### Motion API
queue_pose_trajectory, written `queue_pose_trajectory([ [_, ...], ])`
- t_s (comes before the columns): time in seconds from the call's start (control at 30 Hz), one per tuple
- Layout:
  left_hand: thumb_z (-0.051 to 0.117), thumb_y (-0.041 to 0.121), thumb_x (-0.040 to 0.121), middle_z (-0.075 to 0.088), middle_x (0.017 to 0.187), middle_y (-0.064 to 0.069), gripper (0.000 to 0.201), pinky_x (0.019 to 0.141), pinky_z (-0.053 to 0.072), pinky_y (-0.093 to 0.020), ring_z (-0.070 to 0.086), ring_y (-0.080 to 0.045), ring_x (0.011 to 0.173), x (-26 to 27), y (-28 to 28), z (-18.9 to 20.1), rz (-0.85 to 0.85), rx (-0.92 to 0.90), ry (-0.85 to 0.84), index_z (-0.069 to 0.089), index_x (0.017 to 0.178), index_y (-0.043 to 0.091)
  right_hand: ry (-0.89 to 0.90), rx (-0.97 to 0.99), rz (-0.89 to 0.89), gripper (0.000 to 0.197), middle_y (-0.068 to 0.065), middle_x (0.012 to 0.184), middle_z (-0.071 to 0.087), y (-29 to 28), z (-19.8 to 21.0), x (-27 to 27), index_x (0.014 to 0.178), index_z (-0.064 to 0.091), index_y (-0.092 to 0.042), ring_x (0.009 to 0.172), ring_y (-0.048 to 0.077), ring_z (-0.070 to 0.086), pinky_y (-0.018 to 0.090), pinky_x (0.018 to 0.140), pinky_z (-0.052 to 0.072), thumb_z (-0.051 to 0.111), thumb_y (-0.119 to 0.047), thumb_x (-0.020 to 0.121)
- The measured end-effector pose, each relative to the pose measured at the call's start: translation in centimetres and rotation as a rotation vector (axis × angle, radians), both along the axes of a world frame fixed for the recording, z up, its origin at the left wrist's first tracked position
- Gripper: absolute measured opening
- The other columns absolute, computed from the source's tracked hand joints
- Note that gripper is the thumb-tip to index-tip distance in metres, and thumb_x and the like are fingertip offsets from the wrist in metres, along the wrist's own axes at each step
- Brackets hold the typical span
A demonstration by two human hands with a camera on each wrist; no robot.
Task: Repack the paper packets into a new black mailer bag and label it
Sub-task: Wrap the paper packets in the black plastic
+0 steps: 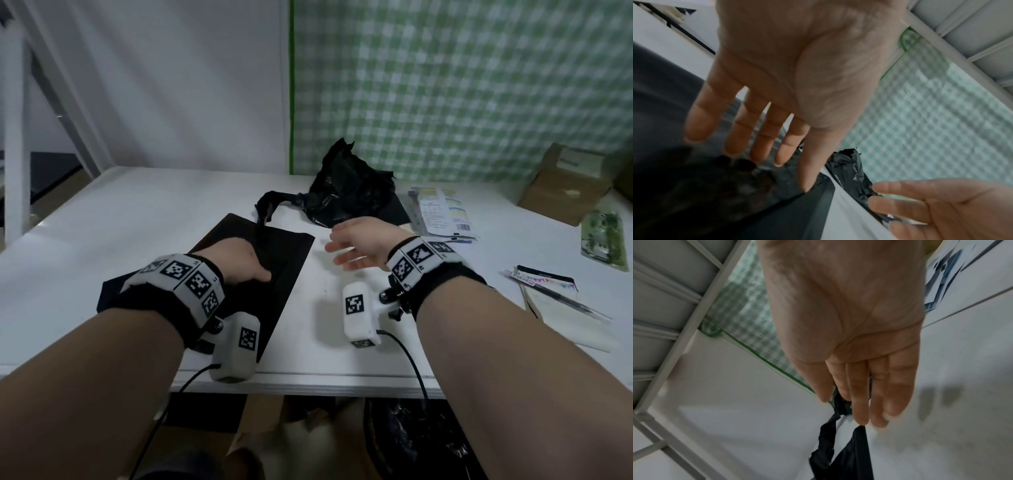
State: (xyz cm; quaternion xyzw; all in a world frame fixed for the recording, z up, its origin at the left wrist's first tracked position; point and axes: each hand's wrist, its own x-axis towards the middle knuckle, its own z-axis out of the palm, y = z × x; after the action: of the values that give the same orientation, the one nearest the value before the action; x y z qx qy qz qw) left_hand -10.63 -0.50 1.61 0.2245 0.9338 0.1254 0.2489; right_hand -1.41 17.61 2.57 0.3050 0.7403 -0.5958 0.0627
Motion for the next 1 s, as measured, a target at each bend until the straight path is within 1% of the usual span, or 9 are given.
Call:
queue_pose_trajectory([
  [0.1, 0.072, 0.027, 0.078, 0.062, 0.098, -0.011, 0.035, 0.055, 0.044, -0.025, 0.061, -0.025, 0.088, 1.1, -1.1, -0.7, -0.038, -0.138, 0.047, 0.06, 0.1, 0.002, -0.008, -0.003, 0.003, 0.019, 0.003, 0.097, 0.063, -1.3, -0.4, 1.3, 0.113, 0.055, -0.012, 0.071, 0.017, 0.059, 0.031, 0.075, 0.051, 0.049, -0.016, 0.096],
  [0.17, 0.07, 0.021, 0.077, 0.06, 0.08, -0.008, 0.02, 0.05, 0.045, -0.025, 0.058, -0.022, 0.068, 1.7, -1.6, -0.8, -0.056, -0.181, 0.133, 0.056, 0.074, 0.007, -0.018, -0.026, -0.003, 0.021, 0.003, 0.094, 0.063, -2.5, -0.8, 2.3, 0.114, 0.056, -0.01, 0.07, 0.017, 0.059, 0.029, 0.069, 0.052, 0.05, -0.017, 0.095],
  [0.3, 0.053, 0.009, 0.084, 0.065, 0.082, -0.018, 0.022, 0.078, 0.055, -0.038, 0.066, -0.034, 0.09, 2.6, -2.1, -1.3, -0.096, -0.196, 0.156, 0.053, 0.062, 0.005, -0.055, -0.088, -0.017, 0.022, 0.004, 0.093, 0.06, -4.9, -1.8, 4.4, 0.115, 0.056, -0.009, 0.071, 0.018, 0.058, 0.03, 0.065, 0.054, 0.052, -0.018, 0.095],
  [0.43, 0.056, -0.002, 0.085, 0.054, 0.066, -0.01, 0.018, 0.051, 0.053, -0.028, 0.057, -0.02, 0.059, 4.8, -2.3, -1.2, 0.045, 0.161, -0.188, 0.055, 0.07, 0.008, -0.062, -0.105, -0.012, 0.024, 0.002, 0.093, 0.06, -6.2, -2.3, 6.4, 0.115, 0.056, -0.011, 0.076, 0.018, 0.06, 0.032, 0.075, 0.056, 0.052, -0.023, 0.095],
  [0.57, 0.054, 0.002, 0.089, 0.055, 0.067, -0.002, 0.021, 0.047, 0.049, -0.016, 0.054, -0.008, 0.057, 7.0, -1.8, -0.4, 0.059, 0.484, -0.311, 0.057, 0.074, 0.015, 0.012, -0.184, -0.016, 0.017, 0.006, 0.086, 0.062, -7.0, -1.4, 8.4, 0.094, 0.058, -0.011, 0.071, 0.02, 0.058, 0.026, 0.061, 0.055, 0.052, -0.026, 0.096],
  [0.67, 0.051, 0.002, 0.09, 0.055, 0.066, 0.0, 0.022, 0.045, 0.047, -0.014, 0.056, -0.001, 0.047, 8.5, -1.0, 0.4, 0.031, 0.627, -0.368, 0.056, 0.074, 0.016, 0.143, -0.278, -0.071, 0.016, 0.005, 0.075, 0.055, -7.4, -0.6, 9.8, 0.097, 0.054, -0.01, 0.063, 0.021, 0.054, 0.024, 0.051, 0.054, 0.05, -0.025, 0.097],
  [0.77, 0.05, 0.001, 0.089, 0.056, 0.069, -0.001, 0.023, 0.057, 0.048, -0.021, 0.056, -0.009, 0.059, 9.7, -0.5, 0.9, -0.016, 0.701, -0.442, 0.054, 0.074, 0.017, 0.219, -0.271, -0.117, 0.017, 0.001, 0.077, 0.055, -7.1, -0.4, 10.9, 0.109, 0.053, -0.013, 0.064, 0.017, 0.054, 0.022, 0.053, 0.05, 0.052, -0.024, 0.096],
  [0.83, 0.048, -0.002, 0.088, 0.055, 0.065, -0.001, 0.025, 0.05, 0.045, -0.018, 0.055, -0.007, 0.052, 10.4, -0.2, 1.2, -0.02, 0.736, -0.454, 0.054, 0.073, 0.017, 0.261, -0.294, -0.147, 0.017, 0.001, 0.079, 0.057, -7.0, -0.3, 11.6, 0.11, 0.054, -0.014, 0.065, 0.016, 0.055, 0.021, 0.056, 0.049, 0.054, -0.022, 0.095],
  [1.0, 0.037, -0.013, 0.085, 0.054, 0.068, -0.011, 0.032, 0.052, 0.05, -0.022, 0.054, -0.019, 0.059, 11.6, 0.2, 2.0, 0.075, 0.912, -0.571, 0.052, 0.072, 0.011, 0.328, -0.195, -0.348, 0.007, -0.001, 0.083, 0.059, -6.2, -1.0, 12.7, 0.094, 0.061, -0.017, 0.075, 0.014, 0.054, 0.027, 0.069, 0.05, 0.061, -0.023, 0.091],
])
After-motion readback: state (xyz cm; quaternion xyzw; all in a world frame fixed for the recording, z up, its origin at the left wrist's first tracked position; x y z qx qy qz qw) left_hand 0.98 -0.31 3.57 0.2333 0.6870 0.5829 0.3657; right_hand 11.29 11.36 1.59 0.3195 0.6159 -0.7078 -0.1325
